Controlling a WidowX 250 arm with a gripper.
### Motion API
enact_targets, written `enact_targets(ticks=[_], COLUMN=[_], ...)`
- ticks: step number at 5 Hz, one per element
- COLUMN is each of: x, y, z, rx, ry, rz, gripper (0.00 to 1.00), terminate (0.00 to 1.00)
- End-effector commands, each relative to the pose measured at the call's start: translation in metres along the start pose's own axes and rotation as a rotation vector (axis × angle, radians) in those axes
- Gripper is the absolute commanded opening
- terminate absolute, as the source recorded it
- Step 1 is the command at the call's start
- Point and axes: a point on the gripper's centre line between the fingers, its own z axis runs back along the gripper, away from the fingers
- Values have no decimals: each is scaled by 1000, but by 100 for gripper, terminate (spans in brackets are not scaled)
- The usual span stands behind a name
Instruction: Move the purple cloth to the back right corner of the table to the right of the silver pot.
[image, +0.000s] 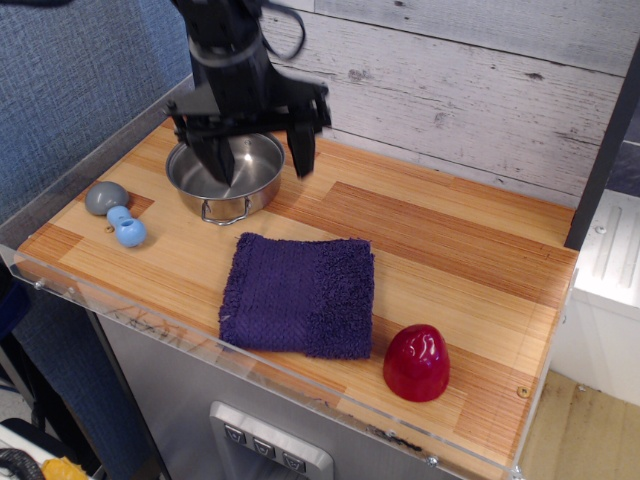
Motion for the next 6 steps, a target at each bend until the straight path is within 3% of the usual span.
enact_targets(ticks=[1,3,6], x=[-27,-55,-57], y=[-2,4,-16], z=[-5,-27,-55], rx=[-12,6,43], ry=[20,119,146], rz=[-143,-228,-243], gripper=[100,100,100], terminate=[0,0,0])
